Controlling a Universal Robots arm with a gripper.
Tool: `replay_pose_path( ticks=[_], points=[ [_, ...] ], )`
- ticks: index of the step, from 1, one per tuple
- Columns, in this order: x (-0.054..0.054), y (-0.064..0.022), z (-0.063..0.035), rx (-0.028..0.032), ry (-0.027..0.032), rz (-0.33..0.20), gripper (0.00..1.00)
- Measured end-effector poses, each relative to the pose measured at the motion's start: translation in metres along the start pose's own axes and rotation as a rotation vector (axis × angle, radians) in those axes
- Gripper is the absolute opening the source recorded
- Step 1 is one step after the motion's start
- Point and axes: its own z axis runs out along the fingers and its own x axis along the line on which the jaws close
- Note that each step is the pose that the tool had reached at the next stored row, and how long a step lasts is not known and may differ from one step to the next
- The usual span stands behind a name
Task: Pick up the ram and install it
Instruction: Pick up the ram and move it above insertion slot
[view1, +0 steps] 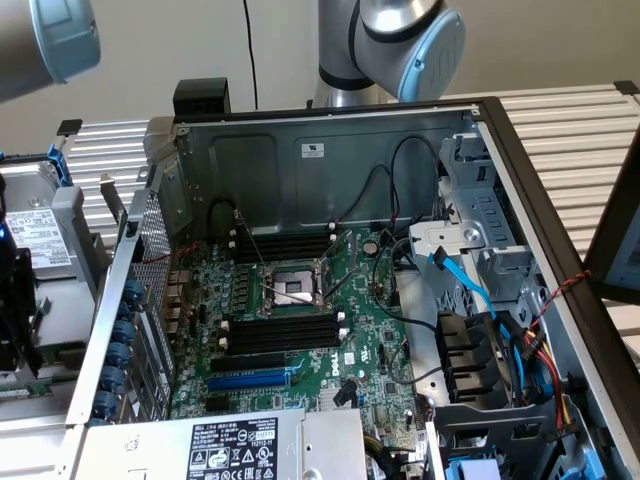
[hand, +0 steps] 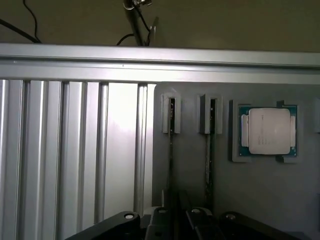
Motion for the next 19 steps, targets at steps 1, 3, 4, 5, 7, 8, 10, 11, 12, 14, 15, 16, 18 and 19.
replay_pose_path(
  ticks=[1, 3, 4, 5, 7, 8, 10, 11, 12, 14, 15, 16, 18, 19],
  points=[
    [0.0023, 0.0002, 0.0, -0.0001, 0.0, 0.0, 0.19],
    [0.0035, 0.0003, -0.0001, -0.0002, 0.0001, 0.0, 0.19],
    [0.0035, 0.0002, 0.0, -0.0001, 0.0, 0.0, 0.19],
    [0.0035, -0.0001, 0.0001, 0.0001, -0.0001, 0.0, 0.19],
    [0.0037, -0.001, 0.0001, 0.0, 0.0, -0.002, 0.19],
    [0.0037, -0.0015, 0.0005, 0.0, 0.0, -0.003, 0.19],
    [0.0036, -0.0019, 0.0012, -0.0001, 0.0001, -0.006, 0.19],
    [0.0036, -0.0019, 0.0016, -0.0002, 0.0002, -0.007, 0.19],
    [0.0036, -0.002, 0.002, -0.0001, 0.0003, -0.009, 0.19],
    [0.0036, -0.0021, 0.004, -0.0001, 0.0004, -0.014, 0.19],
    [0.0036, -0.0021, 0.0051, 0.0, 0.0004, -0.016, 0.19],
    [0.0036, -0.0022, 0.006, 0.0001, 0.0004, -0.018, 0.19],
    [0.0036, -0.0021, 0.0066, -0.0002, 0.0007, -0.021, 0.19],
    [0.0036, -0.0021, 0.0066, -0.0002, 0.0008, -0.022, 0.19]
  ],
)
